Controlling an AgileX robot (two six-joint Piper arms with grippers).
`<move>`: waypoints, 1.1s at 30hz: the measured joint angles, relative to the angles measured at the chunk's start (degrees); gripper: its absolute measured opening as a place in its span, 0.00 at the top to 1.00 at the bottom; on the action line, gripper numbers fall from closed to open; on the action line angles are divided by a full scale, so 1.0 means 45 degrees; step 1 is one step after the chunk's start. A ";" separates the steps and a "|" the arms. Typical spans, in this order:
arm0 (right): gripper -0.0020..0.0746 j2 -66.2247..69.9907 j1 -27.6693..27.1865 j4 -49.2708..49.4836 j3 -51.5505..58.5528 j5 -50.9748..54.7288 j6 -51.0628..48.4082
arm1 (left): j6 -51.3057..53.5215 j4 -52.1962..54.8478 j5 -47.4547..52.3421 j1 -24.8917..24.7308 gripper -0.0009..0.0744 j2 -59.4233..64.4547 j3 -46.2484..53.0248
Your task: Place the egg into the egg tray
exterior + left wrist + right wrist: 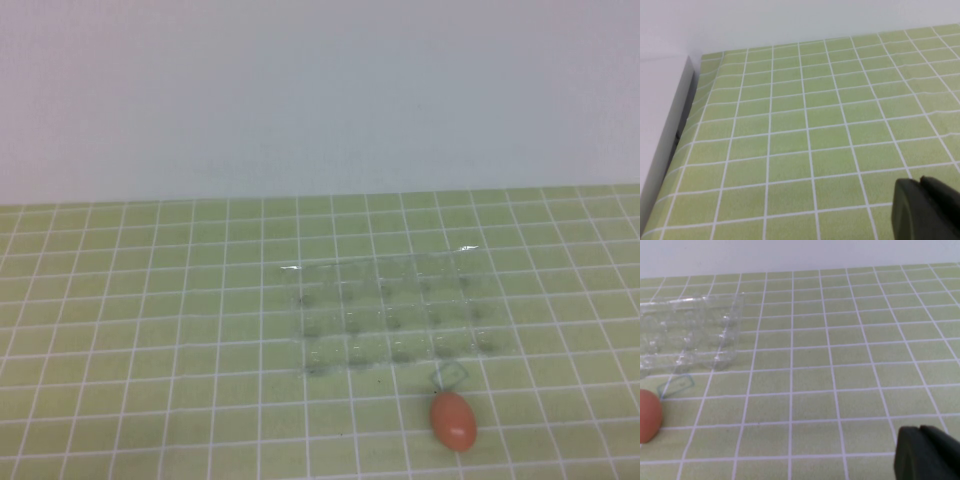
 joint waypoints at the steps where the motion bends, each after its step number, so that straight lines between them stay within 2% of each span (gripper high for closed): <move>1: 0.98 0.0000 0.0000 0.0000 0.0000 0.0000 0.0000 | 0.0000 0.0000 0.0000 0.0000 0.99 0.0000 0.0000; 29: 0.98 0.0000 0.0000 0.0100 0.0000 0.0000 -0.0197 | 0.0000 0.0000 0.0000 0.0000 0.99 0.0000 0.0000; 33: 0.98 0.0000 0.0000 0.0557 -0.0254 0.0774 -0.0197 | 0.0000 0.0000 0.0000 0.0000 0.99 0.0000 0.0000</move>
